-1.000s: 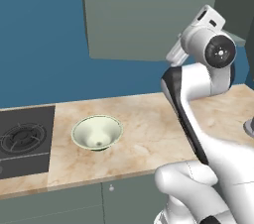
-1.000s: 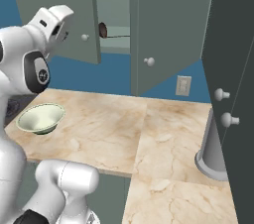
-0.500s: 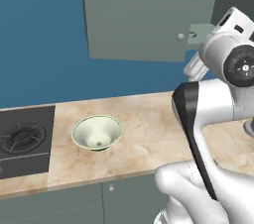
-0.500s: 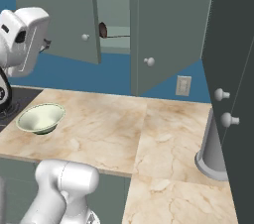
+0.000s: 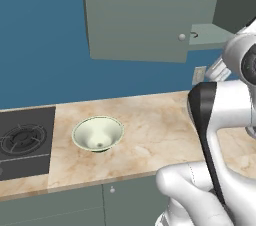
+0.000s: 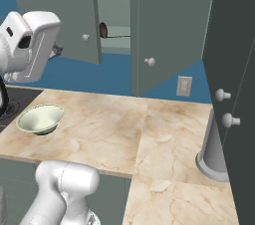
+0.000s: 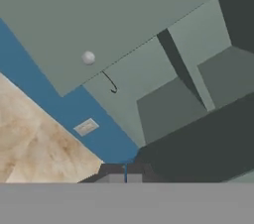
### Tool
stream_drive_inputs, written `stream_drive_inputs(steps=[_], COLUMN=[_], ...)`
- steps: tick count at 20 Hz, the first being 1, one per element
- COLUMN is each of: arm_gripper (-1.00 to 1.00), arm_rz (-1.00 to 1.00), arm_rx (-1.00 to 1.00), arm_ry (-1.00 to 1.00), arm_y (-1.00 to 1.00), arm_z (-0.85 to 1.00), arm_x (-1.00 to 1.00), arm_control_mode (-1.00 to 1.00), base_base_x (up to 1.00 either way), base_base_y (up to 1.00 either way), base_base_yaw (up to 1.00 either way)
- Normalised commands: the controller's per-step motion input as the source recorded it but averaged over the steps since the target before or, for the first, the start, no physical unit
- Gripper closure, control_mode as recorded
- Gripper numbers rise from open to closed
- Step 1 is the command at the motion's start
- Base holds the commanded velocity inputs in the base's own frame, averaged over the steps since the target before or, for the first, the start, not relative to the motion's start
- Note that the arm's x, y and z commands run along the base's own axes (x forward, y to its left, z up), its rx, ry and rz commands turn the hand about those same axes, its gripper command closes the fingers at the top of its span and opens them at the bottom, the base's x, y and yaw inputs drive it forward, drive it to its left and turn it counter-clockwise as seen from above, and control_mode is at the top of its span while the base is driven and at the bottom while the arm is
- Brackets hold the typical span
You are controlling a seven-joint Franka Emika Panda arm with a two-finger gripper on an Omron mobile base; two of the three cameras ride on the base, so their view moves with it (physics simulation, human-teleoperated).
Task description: Open the cabinet and move the ladle to the pot. Then close the cabinet.
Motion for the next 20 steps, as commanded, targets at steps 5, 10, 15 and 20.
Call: stream_drive_inputs(steps=[5,10,15,20], arm_gripper=[1.0,1.0,1.0,1.0], arm_rz=[-0.05,0.0,0.0,0.0], arm_rx=[0.17,0.23,0.17,0.08], arm_ry=[0.1,0.02,0.0,0.0], arm_y=[-0.46,-0.33,0.0,-0.03], arm_z=[0.0,0.0,-0.06,-0.18], arm_x=[0.15,0.2,0.33,0.28], arm_control_mode=[-1.0,-1.0,-1.0,-1.0], base_base_x=[0.0,0.0,0.0,0.0], base_base_y=[0.0,0.0,0.0,0.0], base_base_yaw=[0.0,0.0,0.0,0.0])
